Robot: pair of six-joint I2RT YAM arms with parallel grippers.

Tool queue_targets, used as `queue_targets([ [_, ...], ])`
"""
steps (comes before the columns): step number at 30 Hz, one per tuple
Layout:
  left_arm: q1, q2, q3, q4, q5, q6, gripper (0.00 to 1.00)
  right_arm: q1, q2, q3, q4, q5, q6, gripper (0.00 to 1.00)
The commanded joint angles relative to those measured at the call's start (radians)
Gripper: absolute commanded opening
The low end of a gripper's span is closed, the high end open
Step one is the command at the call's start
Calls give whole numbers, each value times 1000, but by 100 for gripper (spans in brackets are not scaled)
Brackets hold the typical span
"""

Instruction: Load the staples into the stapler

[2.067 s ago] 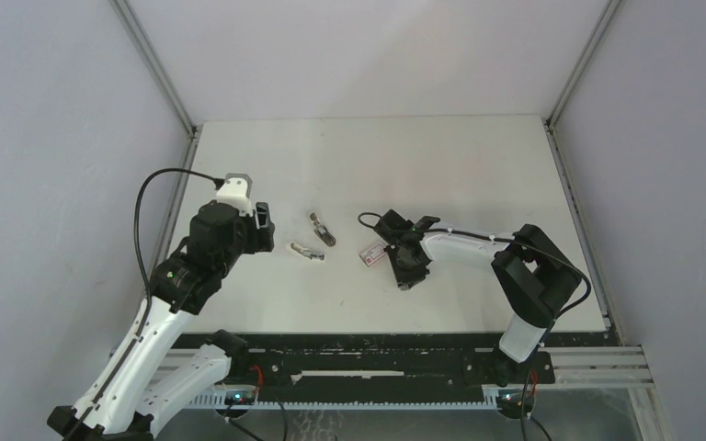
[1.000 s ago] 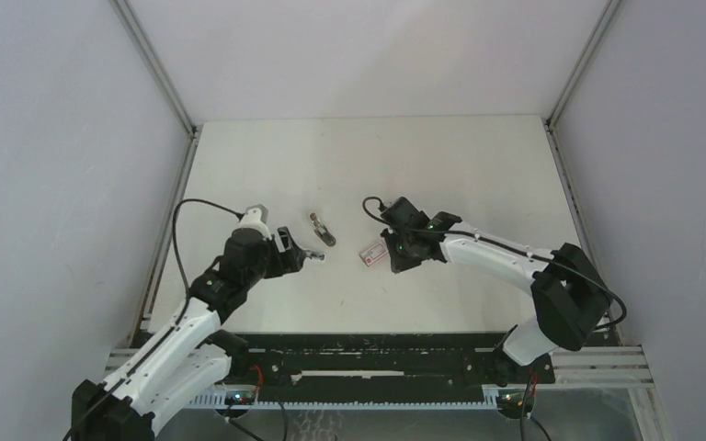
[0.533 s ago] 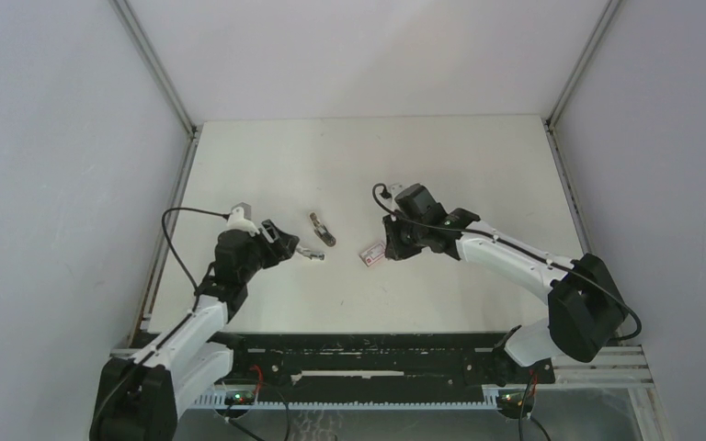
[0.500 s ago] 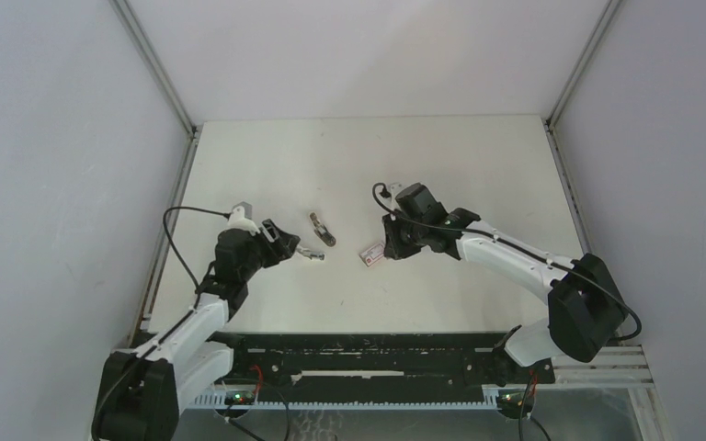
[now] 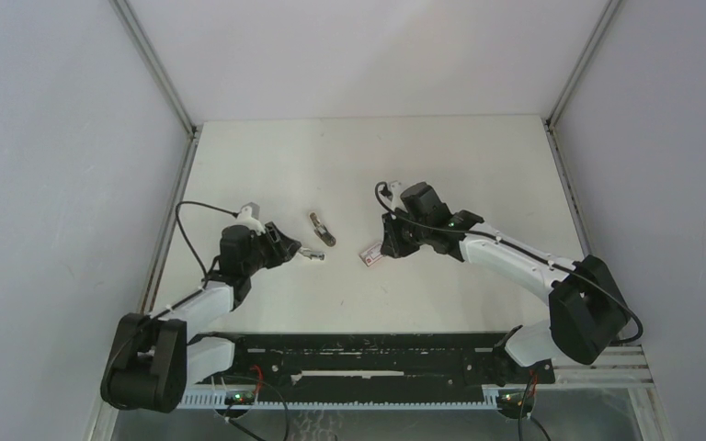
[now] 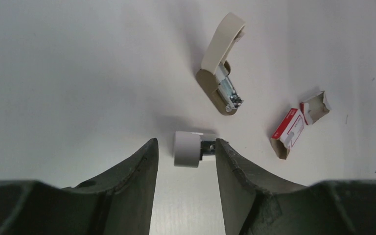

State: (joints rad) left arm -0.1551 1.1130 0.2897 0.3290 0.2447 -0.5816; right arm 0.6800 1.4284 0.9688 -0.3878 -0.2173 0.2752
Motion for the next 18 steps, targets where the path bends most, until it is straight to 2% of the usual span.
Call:
queue_targets([
  [1,9,52,29,43,37,32,48,-5,-46,-12,69,-23,-19,15],
  [9,1,129,63,88,109,91,28,5,-46,-41,145,-57,-61,15],
  [11,-14,138,73,90,117,103,21,11,-33,-43,170,-70,-81,15],
  [18,-192,159,161,-12,113,242,9,79,11,-44,238,-55,-149,15],
])
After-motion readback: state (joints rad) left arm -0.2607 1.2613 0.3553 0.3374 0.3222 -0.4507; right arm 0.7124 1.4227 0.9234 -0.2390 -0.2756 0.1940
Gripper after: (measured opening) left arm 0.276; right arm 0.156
